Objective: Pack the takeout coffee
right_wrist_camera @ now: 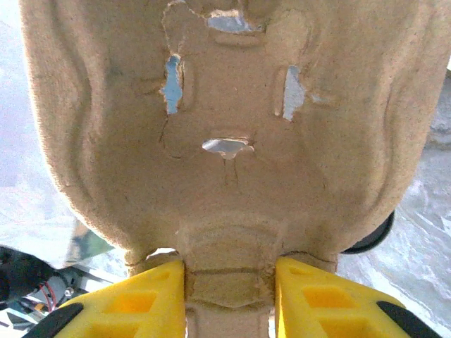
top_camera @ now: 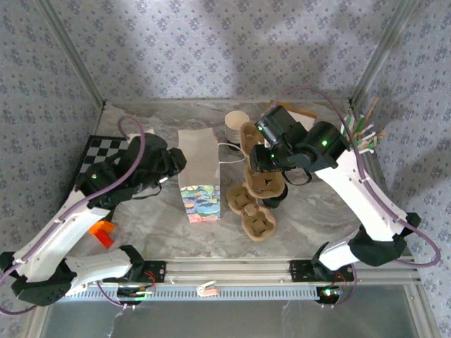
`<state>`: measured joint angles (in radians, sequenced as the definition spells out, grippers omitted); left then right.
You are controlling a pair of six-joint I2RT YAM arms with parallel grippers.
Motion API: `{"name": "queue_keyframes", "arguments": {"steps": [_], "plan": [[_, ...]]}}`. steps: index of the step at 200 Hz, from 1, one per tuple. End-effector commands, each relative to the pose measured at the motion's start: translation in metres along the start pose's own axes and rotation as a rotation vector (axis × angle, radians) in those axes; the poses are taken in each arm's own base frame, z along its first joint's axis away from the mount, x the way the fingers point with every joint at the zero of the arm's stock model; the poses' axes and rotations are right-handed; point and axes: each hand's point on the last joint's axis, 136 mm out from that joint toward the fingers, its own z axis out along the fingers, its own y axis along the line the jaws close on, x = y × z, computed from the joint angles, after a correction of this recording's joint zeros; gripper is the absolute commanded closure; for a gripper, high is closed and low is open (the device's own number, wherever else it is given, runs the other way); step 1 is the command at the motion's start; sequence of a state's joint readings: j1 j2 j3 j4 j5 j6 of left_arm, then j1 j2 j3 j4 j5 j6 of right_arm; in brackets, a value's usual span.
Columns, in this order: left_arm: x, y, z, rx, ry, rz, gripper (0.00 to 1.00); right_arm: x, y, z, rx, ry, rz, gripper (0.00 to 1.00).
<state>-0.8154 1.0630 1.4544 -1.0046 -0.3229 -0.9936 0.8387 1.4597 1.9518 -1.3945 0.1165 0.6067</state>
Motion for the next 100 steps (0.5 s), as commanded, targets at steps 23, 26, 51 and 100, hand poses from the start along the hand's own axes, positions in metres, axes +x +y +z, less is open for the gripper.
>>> {"name": "queue_keyframes", "arguments": {"steps": [23,26,51,100], "plan": [[-0.003,0.020,0.022,-0.093,0.078,0.128,0.61,-0.028,0.035,-0.012,-0.094,-0.085,0.017,0.67],[-0.003,0.020,0.024,-0.091,0.081,0.133,0.61,-0.029,0.037,-0.012,-0.095,-0.086,0.020,0.67],[0.003,0.007,0.045,-0.009,0.156,0.134,0.63,-0.042,0.060,-0.008,-0.150,-0.107,0.033,0.67],[0.001,0.015,0.060,-0.052,0.163,0.151,0.81,-0.068,0.098,0.007,-0.229,-0.140,0.077,0.67]]}}
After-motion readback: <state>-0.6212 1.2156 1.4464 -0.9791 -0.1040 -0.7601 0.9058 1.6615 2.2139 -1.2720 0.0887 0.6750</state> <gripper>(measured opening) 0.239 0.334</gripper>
